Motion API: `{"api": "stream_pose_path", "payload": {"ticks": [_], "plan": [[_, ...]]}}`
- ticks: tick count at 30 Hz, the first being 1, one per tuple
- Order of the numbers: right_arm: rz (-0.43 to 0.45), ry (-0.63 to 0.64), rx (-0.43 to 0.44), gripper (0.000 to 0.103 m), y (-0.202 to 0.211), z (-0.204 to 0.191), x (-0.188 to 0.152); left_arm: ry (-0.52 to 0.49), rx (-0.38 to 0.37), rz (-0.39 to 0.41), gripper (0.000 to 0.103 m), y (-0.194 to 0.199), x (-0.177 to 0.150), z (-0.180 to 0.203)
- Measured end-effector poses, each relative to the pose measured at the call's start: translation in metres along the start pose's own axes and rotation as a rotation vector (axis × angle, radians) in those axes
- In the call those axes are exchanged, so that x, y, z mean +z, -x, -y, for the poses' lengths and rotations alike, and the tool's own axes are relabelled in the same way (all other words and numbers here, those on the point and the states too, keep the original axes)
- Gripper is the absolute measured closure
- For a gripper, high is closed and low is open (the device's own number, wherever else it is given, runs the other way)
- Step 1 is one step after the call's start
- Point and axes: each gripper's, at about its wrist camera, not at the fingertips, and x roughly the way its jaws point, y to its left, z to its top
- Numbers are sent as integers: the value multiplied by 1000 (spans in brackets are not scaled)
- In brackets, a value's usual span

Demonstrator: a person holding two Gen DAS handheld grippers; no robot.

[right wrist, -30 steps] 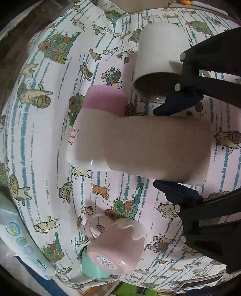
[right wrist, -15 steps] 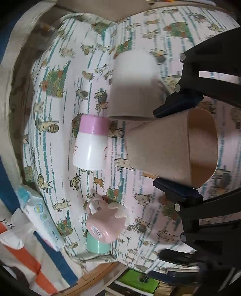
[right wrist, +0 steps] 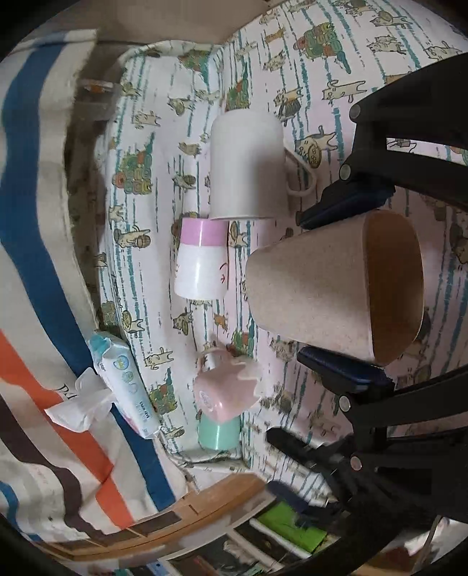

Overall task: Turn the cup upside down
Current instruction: 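Lift the beige cup off the cloth with the right tool, then close the left tool on the beige cup while the right tool releases it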

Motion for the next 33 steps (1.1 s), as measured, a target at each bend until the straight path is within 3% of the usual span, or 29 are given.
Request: {"api": "stream_pose_path", "payload": {"ticks": [6, 11, 13, 15, 20, 23, 33], "plan": [[4, -39, 23, 34, -11, 3, -30, -11, -7, 2, 0, 0, 0, 2], [-6, -24, -14, 33, -14, -3, -41, -19, -10, 3, 0, 0, 0, 3], [-21, -11, -20, 31, -18, -4, -44, -18, -10, 3, 0, 0, -1, 4], [-33, -10, -19, 20, -18, -2, -46, -18, -10, 3, 0, 0, -1, 4], [110, 26, -13, 14, 6, 5, -47, -19, -9, 4, 0, 0, 0, 4], [166, 51, 8, 0, 20, 12, -44, -20, -10, 3, 0, 0, 0, 4], [400, 69, -56, 0, 61, 50, -33, -20, -8, 2, 0, 0, 0, 4]]}}
